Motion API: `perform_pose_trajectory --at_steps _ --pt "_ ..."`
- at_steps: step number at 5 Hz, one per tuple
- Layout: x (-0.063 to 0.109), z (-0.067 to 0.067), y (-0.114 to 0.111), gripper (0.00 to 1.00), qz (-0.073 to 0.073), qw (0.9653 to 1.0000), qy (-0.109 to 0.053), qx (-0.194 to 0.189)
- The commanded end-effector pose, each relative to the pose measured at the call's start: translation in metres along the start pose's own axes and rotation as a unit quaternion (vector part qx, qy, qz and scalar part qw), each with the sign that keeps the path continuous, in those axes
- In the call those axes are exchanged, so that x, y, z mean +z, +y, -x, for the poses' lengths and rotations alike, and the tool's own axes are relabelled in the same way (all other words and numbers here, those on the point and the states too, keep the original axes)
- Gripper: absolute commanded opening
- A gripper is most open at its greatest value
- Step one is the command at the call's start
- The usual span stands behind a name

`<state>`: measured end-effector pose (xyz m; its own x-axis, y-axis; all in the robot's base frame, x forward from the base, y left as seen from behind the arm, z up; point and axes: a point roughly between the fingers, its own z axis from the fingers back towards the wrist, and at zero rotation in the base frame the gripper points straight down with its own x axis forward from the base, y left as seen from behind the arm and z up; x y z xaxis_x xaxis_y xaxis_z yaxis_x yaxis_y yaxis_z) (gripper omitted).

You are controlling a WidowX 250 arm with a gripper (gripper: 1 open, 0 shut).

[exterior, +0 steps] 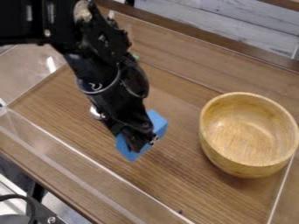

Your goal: Remove the blue block from inside the brown bowl and put it on the table

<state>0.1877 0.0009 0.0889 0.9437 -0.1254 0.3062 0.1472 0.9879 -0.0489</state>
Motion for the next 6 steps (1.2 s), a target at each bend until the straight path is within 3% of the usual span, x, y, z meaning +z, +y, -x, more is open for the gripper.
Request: perform_pose_trajectory --at_steps 1,6 --pt "0.0 -0.005 0.004 0.0 -0.006 0.9999 -0.01 0.0" --pt "-0.017 -0.004 0.014 0.0 -0.013 0.9999 0.001 0.01"
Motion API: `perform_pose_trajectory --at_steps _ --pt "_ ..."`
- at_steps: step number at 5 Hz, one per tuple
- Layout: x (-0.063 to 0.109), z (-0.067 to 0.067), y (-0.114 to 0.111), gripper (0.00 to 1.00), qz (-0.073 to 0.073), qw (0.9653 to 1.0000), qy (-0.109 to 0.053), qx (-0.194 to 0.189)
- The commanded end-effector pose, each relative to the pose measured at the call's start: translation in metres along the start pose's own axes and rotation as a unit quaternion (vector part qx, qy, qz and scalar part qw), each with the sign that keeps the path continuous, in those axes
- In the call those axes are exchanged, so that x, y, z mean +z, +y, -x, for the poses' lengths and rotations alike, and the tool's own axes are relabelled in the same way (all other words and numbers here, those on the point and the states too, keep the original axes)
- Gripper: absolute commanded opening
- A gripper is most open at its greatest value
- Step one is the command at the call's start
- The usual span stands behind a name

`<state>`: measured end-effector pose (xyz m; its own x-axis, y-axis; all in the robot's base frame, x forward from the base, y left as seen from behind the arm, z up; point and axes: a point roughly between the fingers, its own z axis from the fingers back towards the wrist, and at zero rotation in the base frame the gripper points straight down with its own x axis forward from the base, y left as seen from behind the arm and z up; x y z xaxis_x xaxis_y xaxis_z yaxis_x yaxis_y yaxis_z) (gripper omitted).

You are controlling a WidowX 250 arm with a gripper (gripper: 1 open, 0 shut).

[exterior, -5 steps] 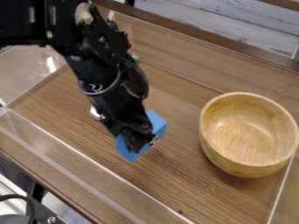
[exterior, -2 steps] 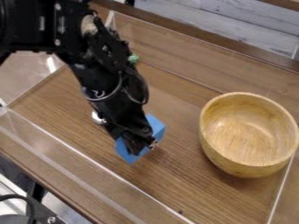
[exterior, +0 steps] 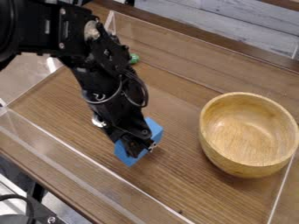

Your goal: Remove the blue block from inside the brown bowl and put it on the table

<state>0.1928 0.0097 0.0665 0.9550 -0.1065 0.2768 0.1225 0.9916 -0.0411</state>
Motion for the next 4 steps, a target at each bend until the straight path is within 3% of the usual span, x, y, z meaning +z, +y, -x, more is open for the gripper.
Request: perform_pose_trajectory --at_steps 1,2,4 --pt "0.0036 -0.0086 0.0049 1.0 -0.003 0.9999 -0.011 0.002" --pt "0.0052 -0.0108 0.0051 0.0 0.002 0.9999 -0.009 0.006" --pt "0.0048 -0.0135 0.0064 0.0 0.009 0.9999 -0.005 0.01"
